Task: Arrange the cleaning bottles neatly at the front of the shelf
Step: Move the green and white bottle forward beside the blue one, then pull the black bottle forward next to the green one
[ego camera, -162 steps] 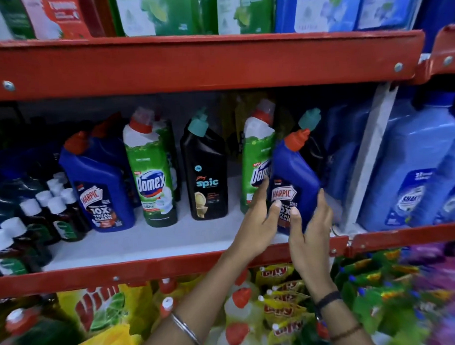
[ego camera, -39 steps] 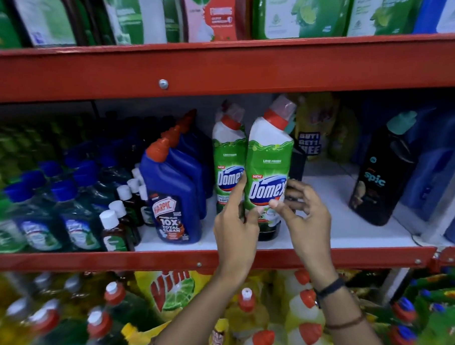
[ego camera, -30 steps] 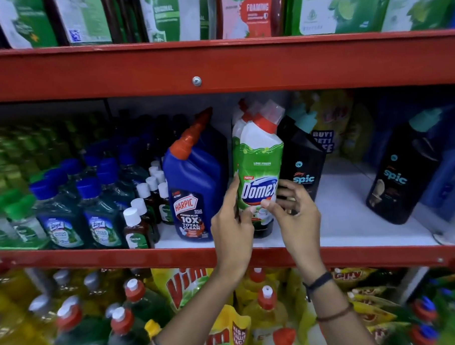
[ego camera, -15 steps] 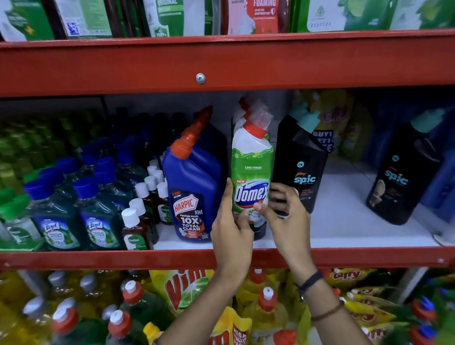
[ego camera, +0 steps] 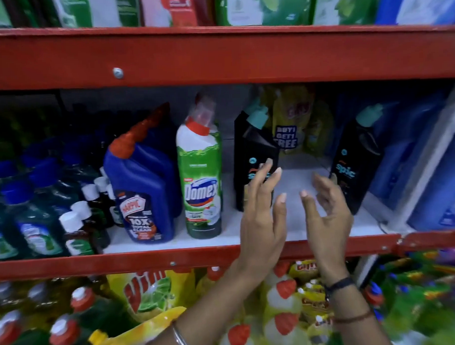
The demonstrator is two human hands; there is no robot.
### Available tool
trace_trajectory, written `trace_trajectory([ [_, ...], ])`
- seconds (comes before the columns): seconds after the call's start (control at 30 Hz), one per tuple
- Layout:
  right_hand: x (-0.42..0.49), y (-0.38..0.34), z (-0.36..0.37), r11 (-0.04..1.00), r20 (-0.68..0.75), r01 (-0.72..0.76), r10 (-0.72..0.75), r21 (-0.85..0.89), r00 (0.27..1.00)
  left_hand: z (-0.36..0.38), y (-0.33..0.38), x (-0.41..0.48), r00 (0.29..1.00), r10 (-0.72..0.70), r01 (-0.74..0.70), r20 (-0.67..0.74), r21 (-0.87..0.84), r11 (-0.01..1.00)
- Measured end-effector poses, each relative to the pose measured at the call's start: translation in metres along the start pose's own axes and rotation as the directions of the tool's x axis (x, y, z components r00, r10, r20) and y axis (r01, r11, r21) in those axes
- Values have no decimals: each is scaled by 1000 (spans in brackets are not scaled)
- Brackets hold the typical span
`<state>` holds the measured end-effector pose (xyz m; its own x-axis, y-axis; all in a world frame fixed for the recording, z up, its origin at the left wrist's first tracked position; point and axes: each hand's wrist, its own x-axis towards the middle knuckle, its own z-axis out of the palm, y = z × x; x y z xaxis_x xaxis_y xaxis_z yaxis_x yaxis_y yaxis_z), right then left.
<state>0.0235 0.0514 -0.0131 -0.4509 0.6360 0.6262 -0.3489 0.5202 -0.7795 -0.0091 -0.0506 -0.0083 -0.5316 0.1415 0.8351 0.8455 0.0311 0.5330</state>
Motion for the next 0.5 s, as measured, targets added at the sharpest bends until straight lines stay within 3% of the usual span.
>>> trace_trajectory([
  [0.2, 38, 38, -44, 990, -154, -19, -3, -140, 988, 70, -8, 23, 906, -329, 383, 265, -187, 904],
  [0.37, 65, 62, -54, 976, -65, -112, 101, -185, 993, 128, -33, 60, 734, -551, 615, 398, -45, 787],
  [0.5, 78, 75, -57, 951, -62, -129, 116, -283, 991, 153, -52, 77, 617, -584, 679, 527, 18, 734],
])
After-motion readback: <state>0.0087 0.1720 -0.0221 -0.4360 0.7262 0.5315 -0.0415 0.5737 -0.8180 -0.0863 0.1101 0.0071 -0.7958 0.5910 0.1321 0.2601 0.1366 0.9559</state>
